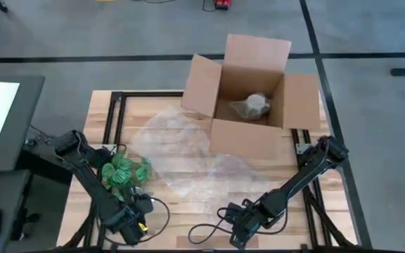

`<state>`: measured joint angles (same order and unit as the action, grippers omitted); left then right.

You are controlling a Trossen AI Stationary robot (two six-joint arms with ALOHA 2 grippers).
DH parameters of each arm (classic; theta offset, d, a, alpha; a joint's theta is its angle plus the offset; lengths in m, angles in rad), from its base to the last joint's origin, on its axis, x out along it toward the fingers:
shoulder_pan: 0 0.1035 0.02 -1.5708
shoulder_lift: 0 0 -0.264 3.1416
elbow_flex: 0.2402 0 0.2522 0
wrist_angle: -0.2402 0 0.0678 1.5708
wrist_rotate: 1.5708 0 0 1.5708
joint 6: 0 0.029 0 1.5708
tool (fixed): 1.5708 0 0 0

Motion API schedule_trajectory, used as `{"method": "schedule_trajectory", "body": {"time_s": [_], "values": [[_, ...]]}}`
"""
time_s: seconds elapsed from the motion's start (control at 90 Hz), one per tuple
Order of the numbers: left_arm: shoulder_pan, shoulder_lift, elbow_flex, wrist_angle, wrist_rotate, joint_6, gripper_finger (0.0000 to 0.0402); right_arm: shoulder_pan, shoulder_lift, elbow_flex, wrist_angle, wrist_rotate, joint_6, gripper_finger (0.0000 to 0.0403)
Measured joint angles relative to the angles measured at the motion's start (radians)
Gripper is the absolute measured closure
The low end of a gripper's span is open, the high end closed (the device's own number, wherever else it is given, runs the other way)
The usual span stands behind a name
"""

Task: Wrap mug
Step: Wrap the blue mug with bubble wrap

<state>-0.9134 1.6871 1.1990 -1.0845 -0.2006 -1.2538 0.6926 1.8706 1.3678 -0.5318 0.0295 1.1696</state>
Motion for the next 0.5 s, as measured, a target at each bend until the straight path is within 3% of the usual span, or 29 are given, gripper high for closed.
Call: {"method": "schedule_trajectory", "body": {"time_s": [0.156, 0.4, 0.5], "values": [[0.024, -0.001, -0.012, 0.013, 0.007, -0.021, 0.0234, 0.008, 0.000, 0.018, -0.005, -0.027, -0.013, 0.0402], [0.037, -0.001, -0.012, 0.019, 0.014, 0.034, 0.0376, 0.014, 0.000, 0.122, -0.020, -0.003, -0.096, 0.0402], [0.037, 0.000, -0.008, 0.022, 0.015, 0.029, 0.0390, 0.010, 0.000, 0.154, -0.063, 0.022, -0.106, 0.0402]]}}
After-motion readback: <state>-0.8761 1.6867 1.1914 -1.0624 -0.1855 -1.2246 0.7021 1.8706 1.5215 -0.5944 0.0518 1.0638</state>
